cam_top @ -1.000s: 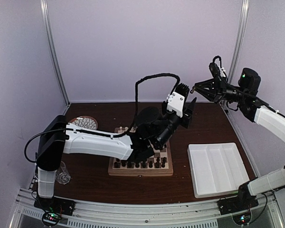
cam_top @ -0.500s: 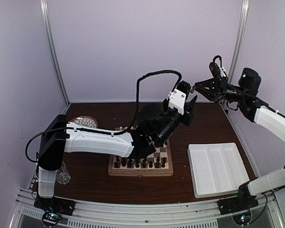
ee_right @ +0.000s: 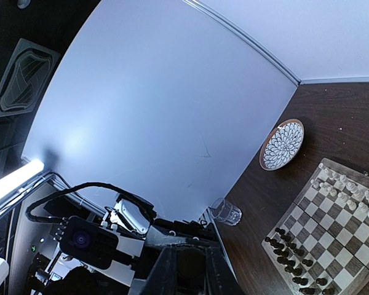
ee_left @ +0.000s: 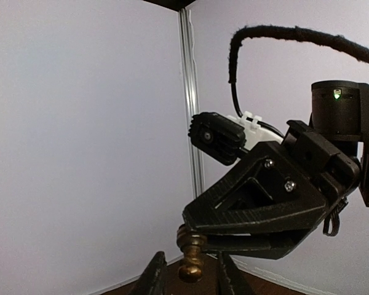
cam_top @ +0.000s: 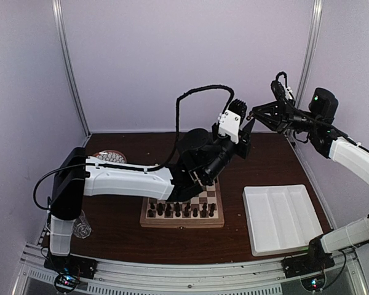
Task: Set up the chess pieces on the board
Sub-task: Pass from the right arm to the left, then place the pawn on b7.
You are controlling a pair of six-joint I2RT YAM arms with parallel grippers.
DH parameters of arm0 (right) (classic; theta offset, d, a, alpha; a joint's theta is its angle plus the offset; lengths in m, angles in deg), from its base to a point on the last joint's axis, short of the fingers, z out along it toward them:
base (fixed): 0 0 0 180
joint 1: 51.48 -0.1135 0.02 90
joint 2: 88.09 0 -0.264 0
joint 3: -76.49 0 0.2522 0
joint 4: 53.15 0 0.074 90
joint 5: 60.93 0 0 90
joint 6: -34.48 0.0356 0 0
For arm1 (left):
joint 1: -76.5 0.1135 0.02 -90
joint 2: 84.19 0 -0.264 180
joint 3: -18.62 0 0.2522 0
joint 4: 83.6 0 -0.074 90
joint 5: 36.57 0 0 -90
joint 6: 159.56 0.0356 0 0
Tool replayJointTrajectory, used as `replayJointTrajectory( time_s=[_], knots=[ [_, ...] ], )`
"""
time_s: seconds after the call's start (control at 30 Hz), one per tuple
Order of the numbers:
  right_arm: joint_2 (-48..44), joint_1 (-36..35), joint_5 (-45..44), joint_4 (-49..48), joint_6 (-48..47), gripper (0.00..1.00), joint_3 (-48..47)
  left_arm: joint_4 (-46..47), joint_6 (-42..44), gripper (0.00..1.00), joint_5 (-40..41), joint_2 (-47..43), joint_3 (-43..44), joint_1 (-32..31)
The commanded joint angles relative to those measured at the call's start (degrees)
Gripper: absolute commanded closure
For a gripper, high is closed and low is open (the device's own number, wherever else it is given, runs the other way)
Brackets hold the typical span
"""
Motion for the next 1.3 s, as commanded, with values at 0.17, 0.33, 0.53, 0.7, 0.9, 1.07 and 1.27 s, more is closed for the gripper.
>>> replayJointTrajectory(
  time_s=[0.17, 0.33, 0.53, 0.7, 0.9, 1.07, 1.27],
  knots=[
    [-1.01, 0.39, 0.88, -3.13, 0.79, 0.83, 0.68, -0.02, -1.38, 0.81, -1.11, 1.22, 1.83, 0.82],
    [-0.92, 0.39, 0.88, -3.23, 0.71, 0.83, 0.89, -0.03, -1.43, 0.88, -1.34, 1.17, 1.92, 0.84],
    [-0.84, 0.41, 0.96, -2.76, -0.26, 0.77, 0.83, -0.78, -1.40, 0.97, -1.62, 0.71, 1.94, 0.79],
    [-1.50, 3.51, 2.45, 6.83, -8.05, 0.60, -2.85, -6.76, -1.33, 0.99, -2.67, -3.02, 0.78, 1.44],
    [-3.21, 12.70, 5.11, 25.46, -29.53, 0.55, -5.06, -33.15, -5.34, 1.00, -6.40, -11.99, 0.78, 4.96],
    [-4.10, 14.76, -3.47, 58.61, -65.84, 0.54, -8.34, -63.46, -10.69, 1.00, -12.10, -14.75, 8.38, 9.01],
    [-7.78, 14.72, -12.32, 60.03, -76.98, 0.53, -1.63, -92.97, -12.46, 1.00, -19.45, -9.61, 21.61, 11.85]
  ],
)
